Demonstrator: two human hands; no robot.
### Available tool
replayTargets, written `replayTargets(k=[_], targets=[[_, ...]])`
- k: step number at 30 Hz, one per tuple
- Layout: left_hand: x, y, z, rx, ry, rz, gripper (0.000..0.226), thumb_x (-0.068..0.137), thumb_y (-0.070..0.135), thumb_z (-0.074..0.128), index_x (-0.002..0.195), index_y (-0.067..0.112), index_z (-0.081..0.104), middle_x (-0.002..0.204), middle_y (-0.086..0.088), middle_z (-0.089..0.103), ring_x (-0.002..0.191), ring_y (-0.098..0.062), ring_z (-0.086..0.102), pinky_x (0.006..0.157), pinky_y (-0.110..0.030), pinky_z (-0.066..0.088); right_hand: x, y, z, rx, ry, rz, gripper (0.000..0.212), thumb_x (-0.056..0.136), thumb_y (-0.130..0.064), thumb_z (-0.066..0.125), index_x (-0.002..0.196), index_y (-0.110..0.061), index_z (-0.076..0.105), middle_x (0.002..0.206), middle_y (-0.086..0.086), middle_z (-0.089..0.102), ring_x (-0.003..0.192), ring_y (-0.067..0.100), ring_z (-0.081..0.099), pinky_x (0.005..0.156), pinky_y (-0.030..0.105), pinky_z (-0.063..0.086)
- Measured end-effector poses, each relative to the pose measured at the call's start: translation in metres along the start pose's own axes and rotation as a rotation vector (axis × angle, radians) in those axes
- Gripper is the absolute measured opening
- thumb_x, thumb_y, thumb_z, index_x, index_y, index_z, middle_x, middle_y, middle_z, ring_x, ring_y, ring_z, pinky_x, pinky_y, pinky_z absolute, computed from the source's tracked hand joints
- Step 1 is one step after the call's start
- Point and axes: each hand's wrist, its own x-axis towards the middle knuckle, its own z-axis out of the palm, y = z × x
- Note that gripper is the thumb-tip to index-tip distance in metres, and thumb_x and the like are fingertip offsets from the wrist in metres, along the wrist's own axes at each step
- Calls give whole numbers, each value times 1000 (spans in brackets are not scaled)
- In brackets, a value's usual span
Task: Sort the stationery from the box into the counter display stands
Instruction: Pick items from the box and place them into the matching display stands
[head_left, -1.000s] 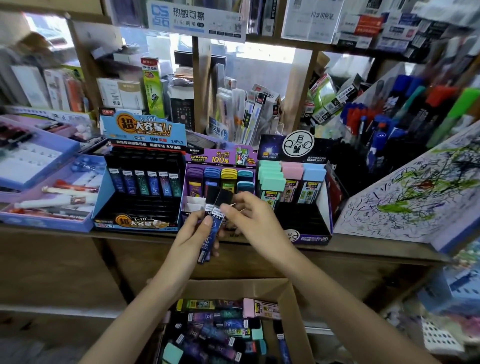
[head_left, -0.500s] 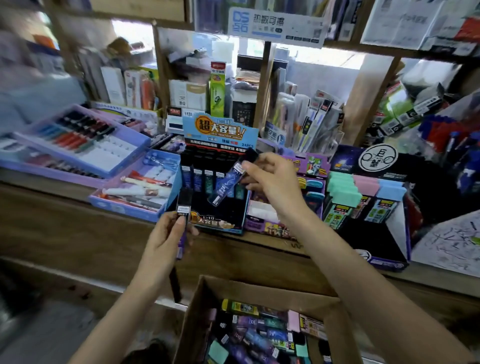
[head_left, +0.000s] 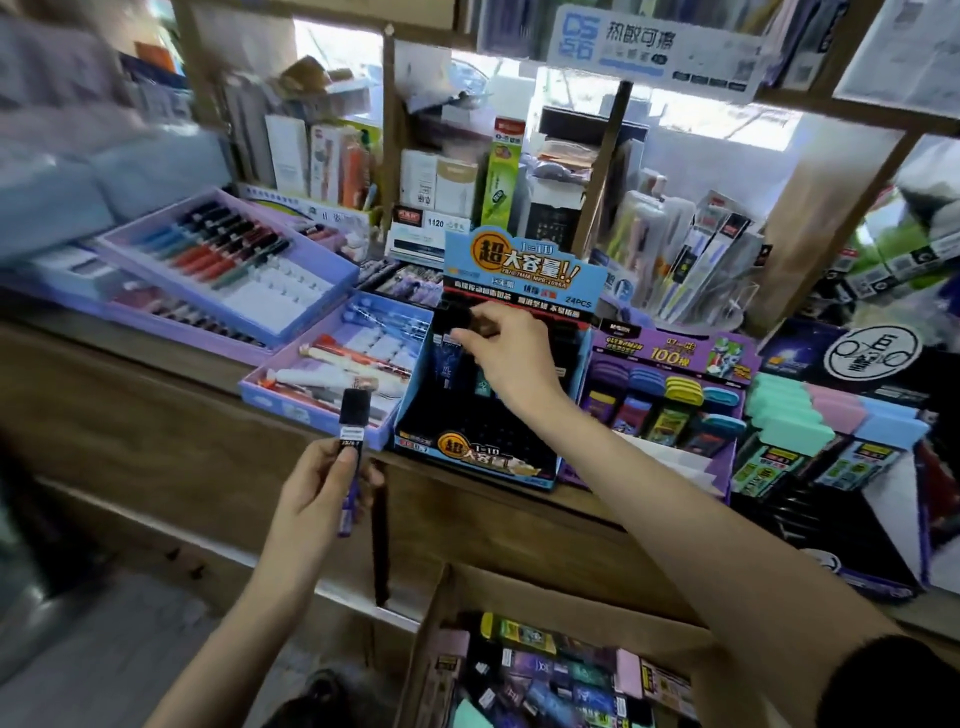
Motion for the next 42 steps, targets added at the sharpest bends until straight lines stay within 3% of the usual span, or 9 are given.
replayTargets(k=[4,10,14,19,24,28,32,35,42], targets=[[3,-1,1,-6,-23,-8,15,98,14,42,91,10,54,67,3,66,54,-6,56,48,-16,45,6,3,5,78,-19,88,14,84,-16,70,96,-9,70,84,6,70,81,23,66,77,45,55],[4,-1,7,-10,-40,-5,15,98,12,42,91,6,53,66,1,64,53,-6,55,47,-16,44,6,7,21,5,-48,127,28,85,-17,69,110,-3,67,94,13,70,86,25,66,82,42,55],[5,-2,11,-10,-62,-18,15,99,13,41,94,4,53,72,-1,64,54,-7,56,49,-17,46,7,4,22,-57,-77,120,26,86,-21,67,95,3,70,88,17,70,82,29,67,79,43,55],[5,2,19,-18,-102,9,15,99,13,41,93,5,53,71,1,66,56,-7,57,50,-17,46,-7,-5,4,-234,-157,69,56,94,-38,53,64,9,58,68,26,65,61,34,63,68,44,54],[5,11,36,-33,-151,15,14,99,16,41,96,9,53,70,1,66,58,-7,57,50,-18,46,-47,-15,-8,349,-338,239,23,93,-32,56,88,-13,67,83,5,69,74,13,67,66,25,56],[8,22,50,13,-227,86,16,99,15,40,97,10,55,71,3,67,60,-7,58,53,-18,47,-56,-18,-18,436,-313,249,8,88,-9,63,96,-8,64,89,10,62,81,14,61,65,21,51],[22,22,48,270,-212,216,22,96,26,48,116,18,53,101,8,63,92,-1,58,75,-11,44,-42,-20,-39,473,-186,232,8,85,-5,65,93,-7,62,87,12,63,76,15,63,62,21,53],[43,10,35,706,-86,300,45,93,33,54,130,9,47,126,-4,52,122,-17,44,96,-25,34,-25,-16,-49,382,-10,183,10,85,-5,66,86,-14,61,82,8,65,74,18,65,67,29,56],[61,-12,24,1113,-99,320,39,95,39,49,120,9,55,111,-10,58,109,-29,52,95,-40,32,-14,-3,-20,189,68,168,9,85,-10,67,93,-11,69,85,8,70,83,20,67,80,39,56]])
